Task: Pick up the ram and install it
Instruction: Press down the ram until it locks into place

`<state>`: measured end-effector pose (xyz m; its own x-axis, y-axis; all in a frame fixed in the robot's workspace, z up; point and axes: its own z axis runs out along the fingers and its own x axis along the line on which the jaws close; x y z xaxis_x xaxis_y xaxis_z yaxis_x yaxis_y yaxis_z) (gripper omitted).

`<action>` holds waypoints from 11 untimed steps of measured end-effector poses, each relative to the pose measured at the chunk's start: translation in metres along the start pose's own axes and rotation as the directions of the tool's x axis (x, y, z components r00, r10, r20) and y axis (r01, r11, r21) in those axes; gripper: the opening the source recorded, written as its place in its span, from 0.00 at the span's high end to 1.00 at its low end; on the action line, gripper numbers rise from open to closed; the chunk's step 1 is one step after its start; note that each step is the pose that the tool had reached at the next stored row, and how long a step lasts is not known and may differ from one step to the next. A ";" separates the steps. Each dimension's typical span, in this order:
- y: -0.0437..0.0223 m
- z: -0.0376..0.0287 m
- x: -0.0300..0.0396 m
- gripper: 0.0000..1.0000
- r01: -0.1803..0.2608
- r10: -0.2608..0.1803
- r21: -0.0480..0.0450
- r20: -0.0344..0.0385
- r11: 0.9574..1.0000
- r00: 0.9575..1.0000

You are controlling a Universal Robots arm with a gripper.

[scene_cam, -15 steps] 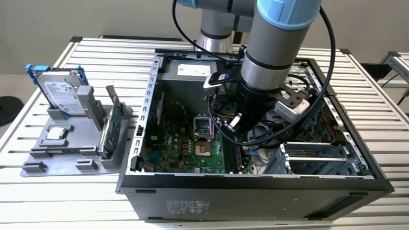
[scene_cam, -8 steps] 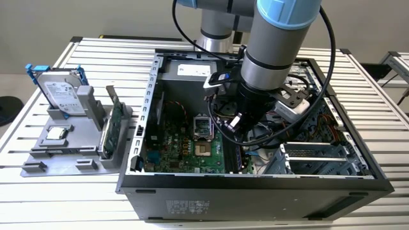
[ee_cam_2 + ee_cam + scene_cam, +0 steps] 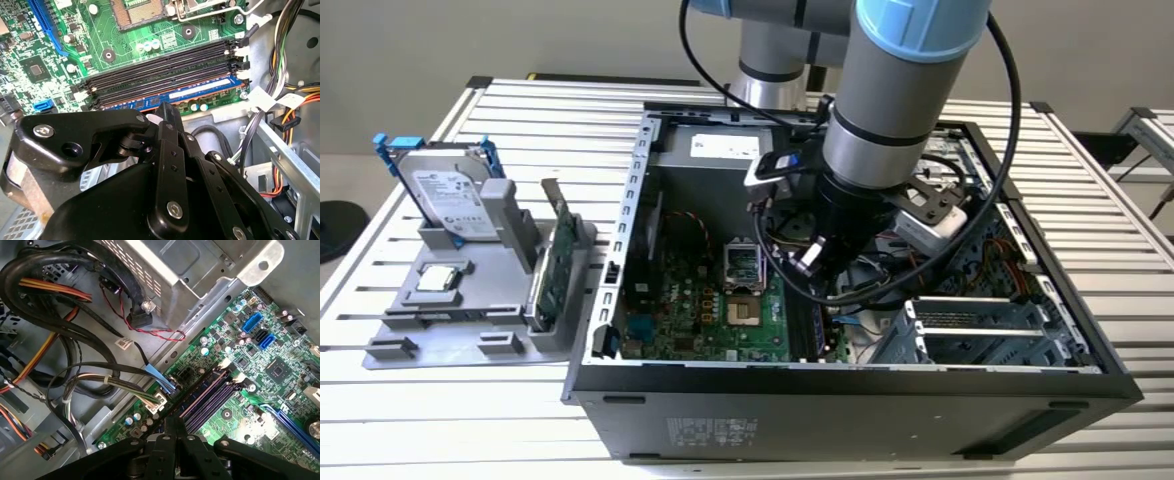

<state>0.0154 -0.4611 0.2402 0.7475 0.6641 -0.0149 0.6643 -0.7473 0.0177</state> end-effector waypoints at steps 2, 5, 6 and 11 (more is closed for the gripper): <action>0.0000 0.0002 0.0000 1.00 0.005 -0.005 0.000 0.000 1.000 1.000; 0.0000 0.0005 0.0000 1.00 0.016 -0.016 0.000 0.000 1.000 1.000; 0.0000 0.0005 0.0000 1.00 0.021 -0.021 0.000 0.000 1.000 1.000; -0.0001 0.0007 -0.0001 1.00 0.066 -0.066 -0.001 -0.001 0.998 0.998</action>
<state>0.0152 -0.4610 0.2394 0.7022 0.7118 -0.0149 0.7120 -0.7020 0.0176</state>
